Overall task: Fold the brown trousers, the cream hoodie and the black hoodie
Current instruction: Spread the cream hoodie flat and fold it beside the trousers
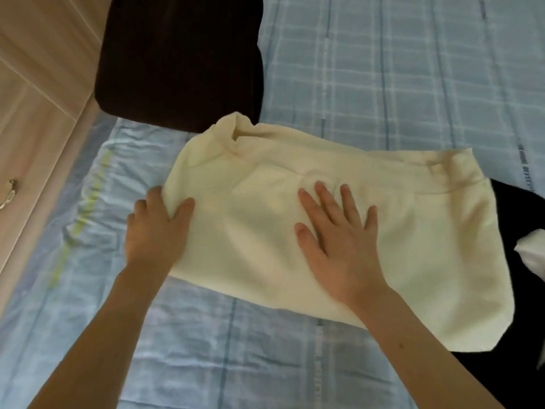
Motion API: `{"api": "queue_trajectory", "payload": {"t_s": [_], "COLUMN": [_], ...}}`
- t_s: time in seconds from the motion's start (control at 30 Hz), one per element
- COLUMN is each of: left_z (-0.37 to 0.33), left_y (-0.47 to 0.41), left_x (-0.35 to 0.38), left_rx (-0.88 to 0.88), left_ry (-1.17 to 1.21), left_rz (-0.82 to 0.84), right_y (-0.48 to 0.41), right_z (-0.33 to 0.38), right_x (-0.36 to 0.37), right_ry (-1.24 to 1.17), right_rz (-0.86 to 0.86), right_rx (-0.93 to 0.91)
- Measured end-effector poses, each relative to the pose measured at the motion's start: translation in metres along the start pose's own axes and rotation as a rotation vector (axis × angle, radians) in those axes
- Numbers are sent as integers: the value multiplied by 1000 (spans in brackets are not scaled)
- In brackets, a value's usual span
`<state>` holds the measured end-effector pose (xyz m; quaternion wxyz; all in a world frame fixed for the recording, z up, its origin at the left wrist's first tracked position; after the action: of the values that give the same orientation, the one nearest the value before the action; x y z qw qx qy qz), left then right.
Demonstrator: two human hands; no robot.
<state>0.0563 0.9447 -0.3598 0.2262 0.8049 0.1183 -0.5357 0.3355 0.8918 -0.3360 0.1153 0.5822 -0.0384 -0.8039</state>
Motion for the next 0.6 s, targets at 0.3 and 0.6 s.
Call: {"api": "queue_trajectory", "payload": {"t_s": [0.3,0.6], "left_z": [29,95], "left_y": [3,50], "left_x": [-1,-32], "left_rx": [-189,-109], "left_ry": [697,858], "left_rz": [492,425], "right_y": [8,46], "right_z": [-8,34], "right_x": [13,15], "right_ry": [-106,-199], "right_rz": [22,73], "right_rx": [14,-69]}}
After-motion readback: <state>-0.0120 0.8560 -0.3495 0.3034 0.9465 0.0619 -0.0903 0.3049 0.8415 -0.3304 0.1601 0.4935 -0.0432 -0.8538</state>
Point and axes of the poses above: each hand's wrist, its own y-axis away from the middle knuckle, its own x-axis out of the palm, z = x × y, the point moved 4 cm from there along -y, towards the middle knuckle, and after that the axes turned 6 degrees about -x, right-handed, at the moved point
